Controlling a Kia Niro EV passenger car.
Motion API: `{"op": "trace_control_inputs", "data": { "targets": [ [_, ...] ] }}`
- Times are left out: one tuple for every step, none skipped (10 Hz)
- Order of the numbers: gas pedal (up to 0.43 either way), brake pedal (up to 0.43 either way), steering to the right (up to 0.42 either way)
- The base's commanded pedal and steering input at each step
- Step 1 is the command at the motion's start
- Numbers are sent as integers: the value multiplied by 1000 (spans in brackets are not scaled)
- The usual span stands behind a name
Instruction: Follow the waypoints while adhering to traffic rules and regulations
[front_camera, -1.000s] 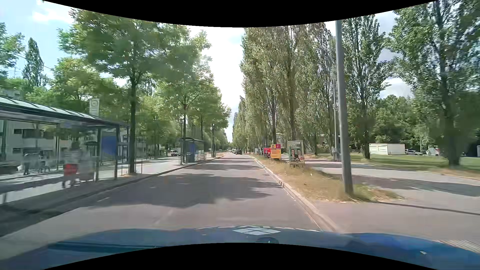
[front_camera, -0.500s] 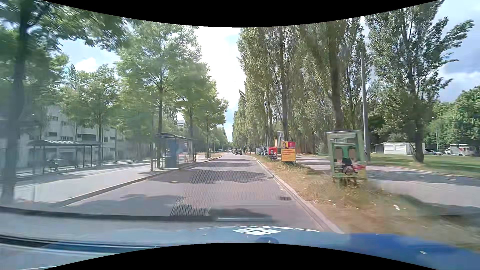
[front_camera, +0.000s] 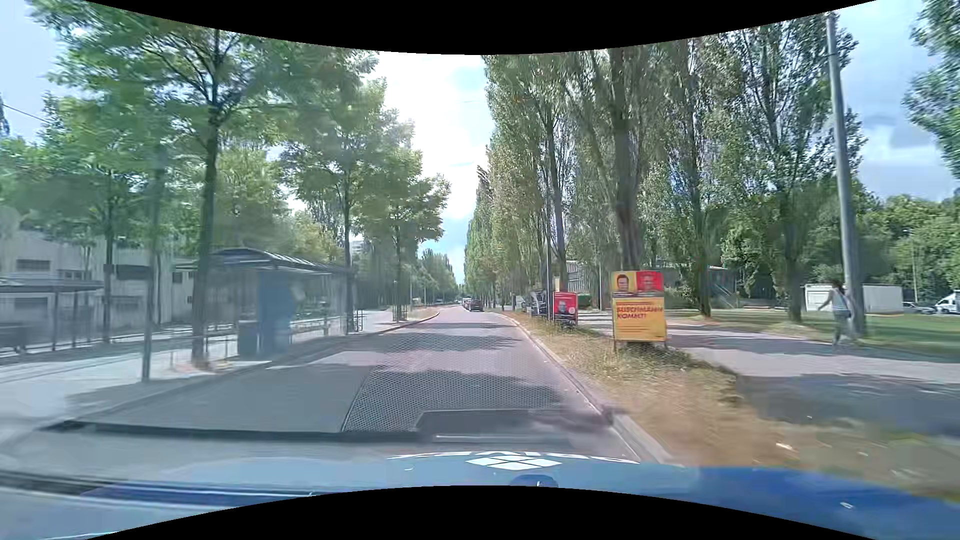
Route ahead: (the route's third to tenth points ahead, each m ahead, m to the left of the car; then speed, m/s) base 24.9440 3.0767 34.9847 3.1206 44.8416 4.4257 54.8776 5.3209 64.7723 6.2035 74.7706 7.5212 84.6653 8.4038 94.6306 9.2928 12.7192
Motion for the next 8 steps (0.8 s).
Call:
{"op": "trace_control_inputs", "data": {
  "targets": [
    [189,0,-10],
    [189,0,-14],
    [189,0,-17],
    [189,0,-19],
    [189,0,-21],
    [189,0,-21],
    [189,0,-21],
    [189,0,-21]
  ]
}}
